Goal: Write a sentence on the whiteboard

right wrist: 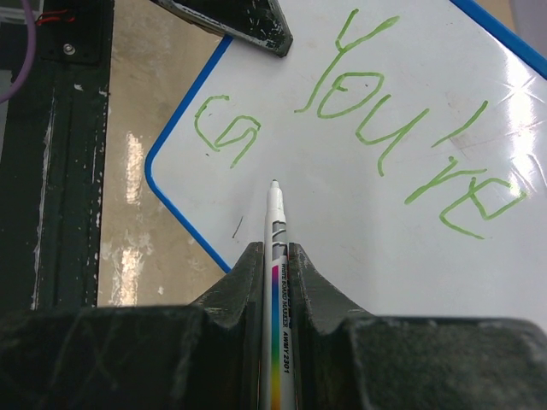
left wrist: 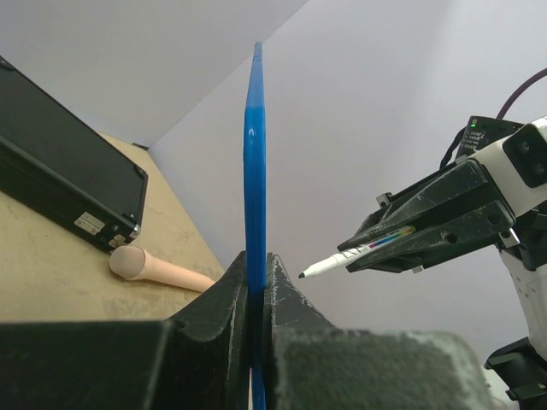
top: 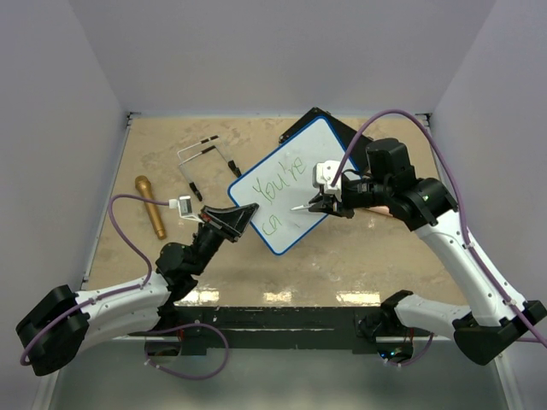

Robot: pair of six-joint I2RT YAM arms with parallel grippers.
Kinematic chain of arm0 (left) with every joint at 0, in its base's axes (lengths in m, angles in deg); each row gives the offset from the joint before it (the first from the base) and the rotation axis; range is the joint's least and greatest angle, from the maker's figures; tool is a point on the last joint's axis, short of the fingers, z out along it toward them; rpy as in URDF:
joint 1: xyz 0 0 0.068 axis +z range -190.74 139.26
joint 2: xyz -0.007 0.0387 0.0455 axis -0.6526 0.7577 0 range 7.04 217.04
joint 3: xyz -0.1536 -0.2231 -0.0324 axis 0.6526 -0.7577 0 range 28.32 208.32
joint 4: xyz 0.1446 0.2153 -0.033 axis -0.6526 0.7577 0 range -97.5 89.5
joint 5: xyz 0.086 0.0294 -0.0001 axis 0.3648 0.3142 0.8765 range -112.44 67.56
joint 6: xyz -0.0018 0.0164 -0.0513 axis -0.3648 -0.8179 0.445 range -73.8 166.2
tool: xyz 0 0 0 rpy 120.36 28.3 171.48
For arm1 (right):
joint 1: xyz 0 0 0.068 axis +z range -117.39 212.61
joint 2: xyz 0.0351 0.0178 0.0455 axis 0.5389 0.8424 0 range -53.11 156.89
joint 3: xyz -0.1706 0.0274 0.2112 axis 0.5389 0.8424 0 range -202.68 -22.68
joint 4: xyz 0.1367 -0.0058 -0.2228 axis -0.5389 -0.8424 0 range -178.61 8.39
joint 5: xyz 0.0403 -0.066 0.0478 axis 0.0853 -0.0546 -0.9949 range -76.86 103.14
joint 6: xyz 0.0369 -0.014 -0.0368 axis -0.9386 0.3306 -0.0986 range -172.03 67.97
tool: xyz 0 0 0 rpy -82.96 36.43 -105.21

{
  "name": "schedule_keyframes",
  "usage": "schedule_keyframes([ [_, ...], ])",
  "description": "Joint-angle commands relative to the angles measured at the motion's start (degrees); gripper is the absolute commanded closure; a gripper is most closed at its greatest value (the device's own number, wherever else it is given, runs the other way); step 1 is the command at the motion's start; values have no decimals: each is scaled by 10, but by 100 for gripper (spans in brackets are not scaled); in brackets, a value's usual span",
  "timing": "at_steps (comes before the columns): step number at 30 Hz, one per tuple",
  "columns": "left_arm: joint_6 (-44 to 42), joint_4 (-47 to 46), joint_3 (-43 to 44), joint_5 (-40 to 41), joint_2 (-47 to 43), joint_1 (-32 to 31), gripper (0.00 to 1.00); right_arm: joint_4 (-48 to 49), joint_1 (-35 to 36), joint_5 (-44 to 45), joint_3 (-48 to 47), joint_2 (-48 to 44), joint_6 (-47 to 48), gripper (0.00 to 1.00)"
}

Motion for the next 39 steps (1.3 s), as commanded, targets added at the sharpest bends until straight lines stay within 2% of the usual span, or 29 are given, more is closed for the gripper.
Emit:
schedule_keyframes([
  [1,28,-102,9,-5,-10,1,100,19,0,1,1,3,10,100],
  [18,36,-111,34,-20,35,2,100,21,46,69,-15,38,5,100],
  [39,32,-122,52,-22,48,2,100,38,66,91,3,50,-8,100],
])
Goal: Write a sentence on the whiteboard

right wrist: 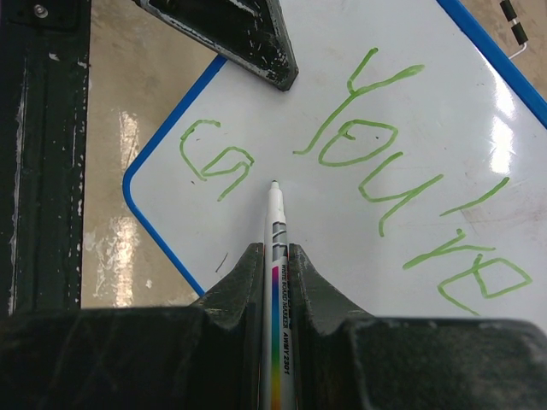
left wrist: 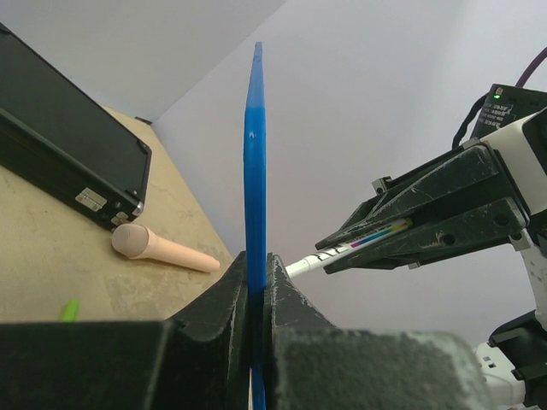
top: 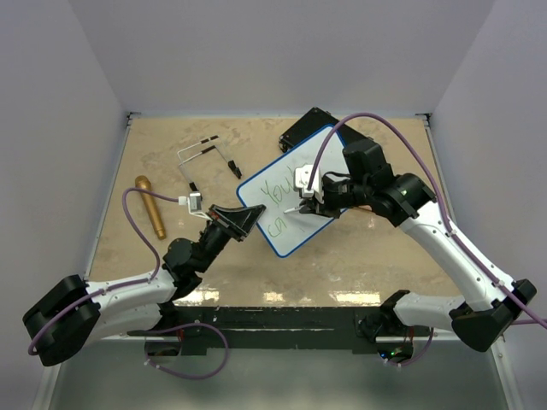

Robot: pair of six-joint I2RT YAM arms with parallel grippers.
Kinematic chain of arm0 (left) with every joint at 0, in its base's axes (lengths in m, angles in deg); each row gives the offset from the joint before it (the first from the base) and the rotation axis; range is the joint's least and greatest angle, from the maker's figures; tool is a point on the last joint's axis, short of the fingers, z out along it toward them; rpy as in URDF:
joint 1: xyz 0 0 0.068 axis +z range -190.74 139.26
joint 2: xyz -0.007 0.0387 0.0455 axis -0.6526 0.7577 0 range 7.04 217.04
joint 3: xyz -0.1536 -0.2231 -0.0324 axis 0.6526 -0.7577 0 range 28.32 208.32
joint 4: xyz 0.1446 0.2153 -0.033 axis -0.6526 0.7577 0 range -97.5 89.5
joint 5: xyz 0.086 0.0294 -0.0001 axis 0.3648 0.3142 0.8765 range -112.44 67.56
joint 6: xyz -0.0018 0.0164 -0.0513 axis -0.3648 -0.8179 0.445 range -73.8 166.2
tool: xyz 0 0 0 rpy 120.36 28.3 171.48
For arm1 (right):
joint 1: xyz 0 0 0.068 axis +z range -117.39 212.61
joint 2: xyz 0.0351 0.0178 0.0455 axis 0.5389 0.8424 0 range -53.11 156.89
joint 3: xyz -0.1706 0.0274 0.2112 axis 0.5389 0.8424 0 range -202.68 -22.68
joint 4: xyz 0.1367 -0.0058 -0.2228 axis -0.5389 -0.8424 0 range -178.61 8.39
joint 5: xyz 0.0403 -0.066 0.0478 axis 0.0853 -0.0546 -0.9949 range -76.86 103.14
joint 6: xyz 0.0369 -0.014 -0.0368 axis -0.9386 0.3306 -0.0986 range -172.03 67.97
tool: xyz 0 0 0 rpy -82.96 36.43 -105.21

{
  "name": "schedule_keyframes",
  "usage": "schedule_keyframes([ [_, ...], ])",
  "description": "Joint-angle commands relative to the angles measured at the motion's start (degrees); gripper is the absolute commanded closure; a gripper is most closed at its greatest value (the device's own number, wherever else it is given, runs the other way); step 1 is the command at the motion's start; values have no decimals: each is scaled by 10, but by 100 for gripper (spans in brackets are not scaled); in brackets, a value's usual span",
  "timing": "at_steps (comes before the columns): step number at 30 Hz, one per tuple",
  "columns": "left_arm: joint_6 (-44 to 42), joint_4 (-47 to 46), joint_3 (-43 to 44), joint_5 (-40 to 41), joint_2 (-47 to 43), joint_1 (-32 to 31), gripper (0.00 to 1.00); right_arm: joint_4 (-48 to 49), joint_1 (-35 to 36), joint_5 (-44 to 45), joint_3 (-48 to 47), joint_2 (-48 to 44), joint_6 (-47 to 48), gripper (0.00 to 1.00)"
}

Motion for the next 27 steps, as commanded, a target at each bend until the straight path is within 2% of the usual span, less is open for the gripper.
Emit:
schedule_keyframes([
  [1,16,-113,40,-3,-8,1,100,24,5,14,3,3,-11,100],
  [27,-5,-105,38,21,-32,11,100,-43,14,9,26,-2,42,100],
])
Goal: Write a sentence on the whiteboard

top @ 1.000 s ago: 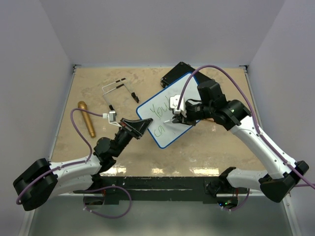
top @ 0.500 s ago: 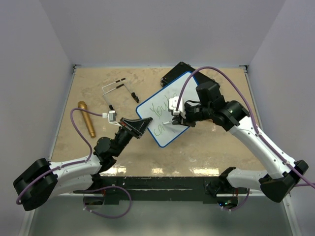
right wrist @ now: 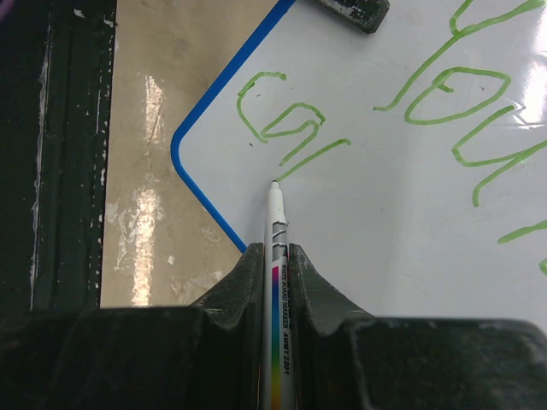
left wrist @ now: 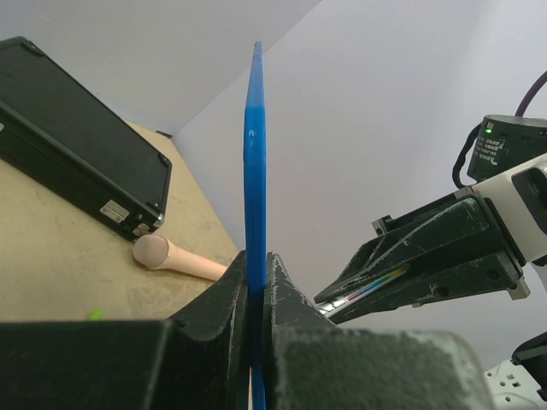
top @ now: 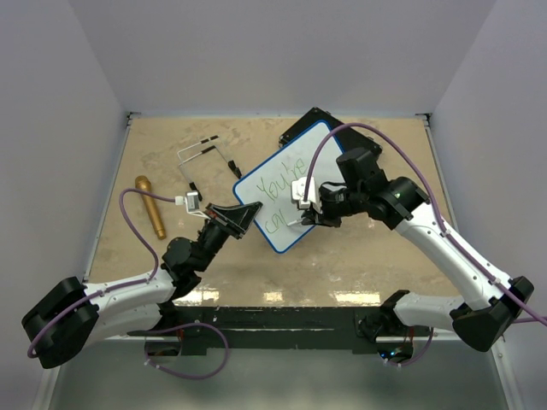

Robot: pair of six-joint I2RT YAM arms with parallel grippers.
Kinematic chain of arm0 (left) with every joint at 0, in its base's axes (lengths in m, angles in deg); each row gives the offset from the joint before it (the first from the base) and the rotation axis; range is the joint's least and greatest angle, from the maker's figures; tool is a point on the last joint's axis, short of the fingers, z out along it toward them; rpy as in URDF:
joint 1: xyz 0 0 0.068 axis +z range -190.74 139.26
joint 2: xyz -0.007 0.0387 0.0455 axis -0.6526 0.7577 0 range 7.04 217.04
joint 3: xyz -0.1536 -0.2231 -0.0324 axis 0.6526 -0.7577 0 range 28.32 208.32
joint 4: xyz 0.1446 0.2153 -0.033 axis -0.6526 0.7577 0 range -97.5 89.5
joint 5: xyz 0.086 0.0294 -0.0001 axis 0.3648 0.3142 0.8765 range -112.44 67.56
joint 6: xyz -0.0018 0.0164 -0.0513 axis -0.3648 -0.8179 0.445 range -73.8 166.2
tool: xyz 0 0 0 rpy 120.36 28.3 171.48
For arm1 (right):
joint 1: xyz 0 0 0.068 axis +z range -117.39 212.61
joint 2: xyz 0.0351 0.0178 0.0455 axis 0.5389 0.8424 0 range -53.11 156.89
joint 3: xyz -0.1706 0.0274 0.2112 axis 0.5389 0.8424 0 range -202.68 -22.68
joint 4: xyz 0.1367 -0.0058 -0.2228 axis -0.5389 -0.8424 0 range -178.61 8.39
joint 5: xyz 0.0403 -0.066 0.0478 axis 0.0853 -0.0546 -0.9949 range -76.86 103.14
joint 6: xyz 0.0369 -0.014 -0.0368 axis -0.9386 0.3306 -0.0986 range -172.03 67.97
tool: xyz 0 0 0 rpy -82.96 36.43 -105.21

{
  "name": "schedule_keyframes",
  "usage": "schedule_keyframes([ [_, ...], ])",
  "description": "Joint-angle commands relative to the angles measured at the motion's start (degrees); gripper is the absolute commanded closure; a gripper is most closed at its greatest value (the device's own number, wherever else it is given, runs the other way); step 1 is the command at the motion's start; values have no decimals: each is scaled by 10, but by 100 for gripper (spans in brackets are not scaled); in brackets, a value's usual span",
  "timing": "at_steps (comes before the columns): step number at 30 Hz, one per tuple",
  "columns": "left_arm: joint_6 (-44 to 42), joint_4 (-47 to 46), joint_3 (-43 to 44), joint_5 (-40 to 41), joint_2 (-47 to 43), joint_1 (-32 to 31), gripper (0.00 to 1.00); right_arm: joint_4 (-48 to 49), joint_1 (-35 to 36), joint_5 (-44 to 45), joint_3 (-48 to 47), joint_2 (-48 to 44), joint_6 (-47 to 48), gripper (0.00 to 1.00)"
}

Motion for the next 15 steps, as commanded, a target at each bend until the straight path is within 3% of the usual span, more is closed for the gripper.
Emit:
schedule_keyframes([
  [1,13,-118,35,1,-22,3,100,-17,2,3,-8,0,18,100],
  [15,25,-122,23,-9,-14,3,100,17,0,-4,-86,30,-29,100],
])
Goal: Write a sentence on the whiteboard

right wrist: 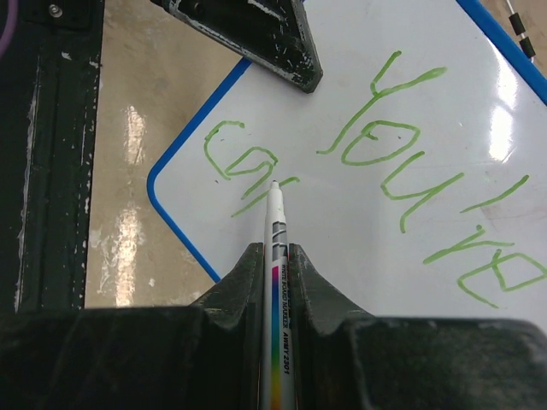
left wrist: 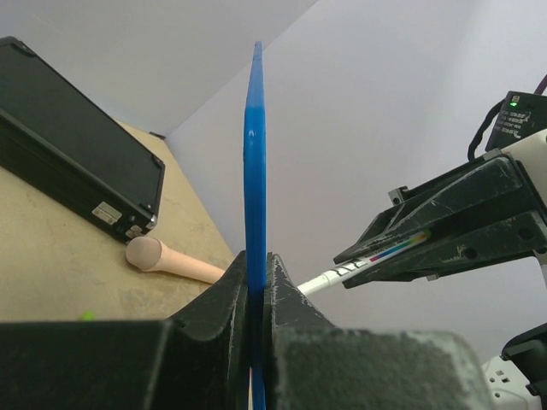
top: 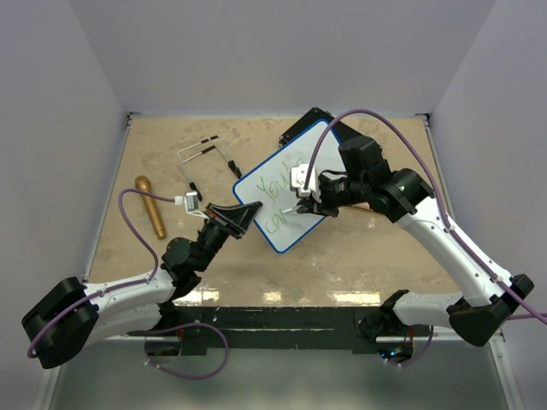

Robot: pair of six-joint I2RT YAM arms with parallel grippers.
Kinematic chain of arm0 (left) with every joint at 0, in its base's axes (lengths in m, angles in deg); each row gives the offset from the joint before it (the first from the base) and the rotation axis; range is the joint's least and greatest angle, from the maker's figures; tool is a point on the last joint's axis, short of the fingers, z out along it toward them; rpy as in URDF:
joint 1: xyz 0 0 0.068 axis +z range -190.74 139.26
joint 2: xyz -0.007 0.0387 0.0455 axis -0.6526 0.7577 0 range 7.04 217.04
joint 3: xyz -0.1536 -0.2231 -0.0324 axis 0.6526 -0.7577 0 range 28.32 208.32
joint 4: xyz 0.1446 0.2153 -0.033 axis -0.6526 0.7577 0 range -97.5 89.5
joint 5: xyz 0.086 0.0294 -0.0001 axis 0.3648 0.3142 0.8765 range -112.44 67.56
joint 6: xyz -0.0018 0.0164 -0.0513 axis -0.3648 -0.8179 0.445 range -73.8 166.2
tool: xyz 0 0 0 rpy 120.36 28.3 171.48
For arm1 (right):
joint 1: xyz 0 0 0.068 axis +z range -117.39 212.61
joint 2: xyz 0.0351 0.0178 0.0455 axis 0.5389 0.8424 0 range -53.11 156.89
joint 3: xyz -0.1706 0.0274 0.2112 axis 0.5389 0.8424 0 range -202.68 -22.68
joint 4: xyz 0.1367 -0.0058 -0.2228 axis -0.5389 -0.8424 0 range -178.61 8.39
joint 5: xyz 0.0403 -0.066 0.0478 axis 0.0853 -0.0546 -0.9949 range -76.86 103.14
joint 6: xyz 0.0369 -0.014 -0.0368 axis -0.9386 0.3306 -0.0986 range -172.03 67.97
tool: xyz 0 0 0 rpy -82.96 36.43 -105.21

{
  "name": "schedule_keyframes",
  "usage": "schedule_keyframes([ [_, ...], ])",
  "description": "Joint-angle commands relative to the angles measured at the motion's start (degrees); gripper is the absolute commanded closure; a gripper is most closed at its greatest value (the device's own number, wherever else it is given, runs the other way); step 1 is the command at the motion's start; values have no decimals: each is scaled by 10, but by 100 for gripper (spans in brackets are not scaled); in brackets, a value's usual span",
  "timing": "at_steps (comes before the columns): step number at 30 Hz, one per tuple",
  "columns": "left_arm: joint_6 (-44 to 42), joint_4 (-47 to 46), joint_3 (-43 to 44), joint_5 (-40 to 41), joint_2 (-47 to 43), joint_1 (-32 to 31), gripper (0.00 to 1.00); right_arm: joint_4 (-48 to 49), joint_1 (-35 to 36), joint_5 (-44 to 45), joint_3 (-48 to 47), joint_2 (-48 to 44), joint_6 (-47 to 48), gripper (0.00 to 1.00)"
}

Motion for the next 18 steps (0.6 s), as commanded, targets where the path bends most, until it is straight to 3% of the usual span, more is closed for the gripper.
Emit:
schedule_keyframes([
  [1,21,-117,22,-6,-12,3,100,24,0,3,-18,11,-21,100],
  [18,24,-128,19,-11,-9,3,100,62,-11,45,-9,10,-65,100],
])
